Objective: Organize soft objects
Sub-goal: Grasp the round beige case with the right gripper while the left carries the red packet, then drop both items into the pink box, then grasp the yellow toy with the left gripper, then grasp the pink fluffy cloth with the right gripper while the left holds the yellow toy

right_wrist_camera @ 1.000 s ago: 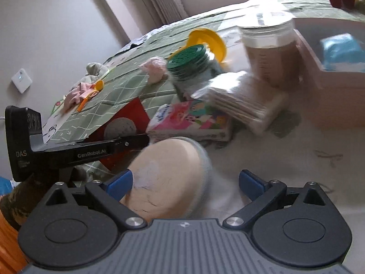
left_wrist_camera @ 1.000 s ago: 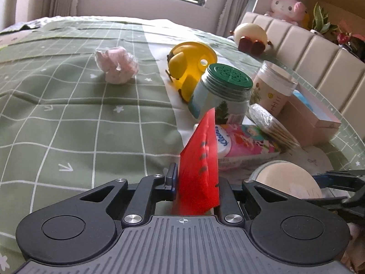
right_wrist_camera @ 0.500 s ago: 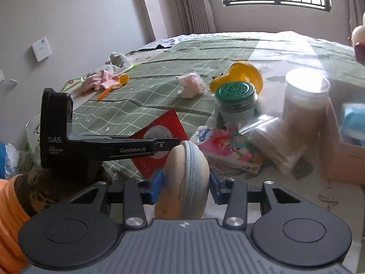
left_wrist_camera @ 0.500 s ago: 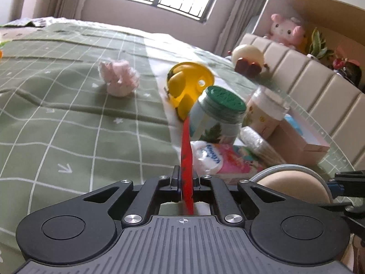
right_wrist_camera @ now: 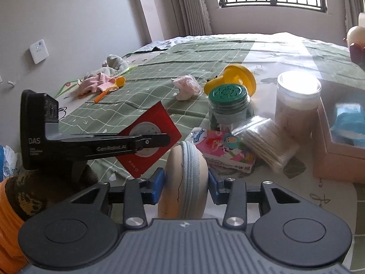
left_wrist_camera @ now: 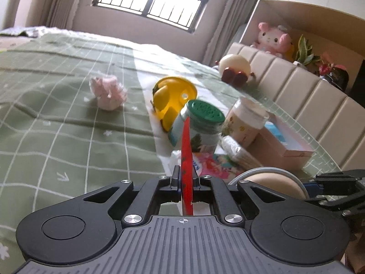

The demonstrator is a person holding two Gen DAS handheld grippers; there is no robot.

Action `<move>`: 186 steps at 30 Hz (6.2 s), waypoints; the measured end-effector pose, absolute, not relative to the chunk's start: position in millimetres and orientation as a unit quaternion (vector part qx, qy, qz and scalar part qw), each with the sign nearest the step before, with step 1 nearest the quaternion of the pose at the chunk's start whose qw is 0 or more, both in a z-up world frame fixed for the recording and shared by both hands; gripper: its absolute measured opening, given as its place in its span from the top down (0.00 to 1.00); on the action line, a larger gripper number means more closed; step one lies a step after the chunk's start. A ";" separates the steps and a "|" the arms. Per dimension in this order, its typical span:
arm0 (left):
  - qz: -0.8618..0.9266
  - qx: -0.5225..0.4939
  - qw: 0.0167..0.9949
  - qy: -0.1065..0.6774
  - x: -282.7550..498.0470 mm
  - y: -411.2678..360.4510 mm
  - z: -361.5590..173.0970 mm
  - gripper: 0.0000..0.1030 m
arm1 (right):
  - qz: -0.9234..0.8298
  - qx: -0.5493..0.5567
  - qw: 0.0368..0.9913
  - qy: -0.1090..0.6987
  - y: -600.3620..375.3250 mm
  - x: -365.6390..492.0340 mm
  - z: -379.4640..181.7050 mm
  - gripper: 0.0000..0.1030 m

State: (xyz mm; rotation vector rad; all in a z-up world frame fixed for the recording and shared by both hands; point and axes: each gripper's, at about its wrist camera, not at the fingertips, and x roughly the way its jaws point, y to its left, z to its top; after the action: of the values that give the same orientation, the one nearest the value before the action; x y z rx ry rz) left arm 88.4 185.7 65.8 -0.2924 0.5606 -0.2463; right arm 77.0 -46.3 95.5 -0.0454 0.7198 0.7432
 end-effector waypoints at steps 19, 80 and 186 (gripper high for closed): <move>-0.156 -0.116 0.964 0.184 186.2 165.0 193.4 0.93 | 0.307 -0.005 0.929 0.208 -117.6 171.2 239.0 0.64; -0.123 0.036 0.923 0.362 296.2 159.5 112.3 0.84 | 0.306 -0.110 0.898 0.296 -83.7 157.6 145.1 0.27; -0.086 -0.130 0.981 0.113 123.9 365.5 179.5 0.90 | 0.343 -0.051 0.837 0.424 134.5 284.8 166.6 0.27</move>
State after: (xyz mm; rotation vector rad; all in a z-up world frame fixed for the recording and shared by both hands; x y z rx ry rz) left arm 123.9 365.5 179.5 -0.2612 0.2267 -0.1721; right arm 284.8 134.5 166.6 -0.1080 0.8971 0.7268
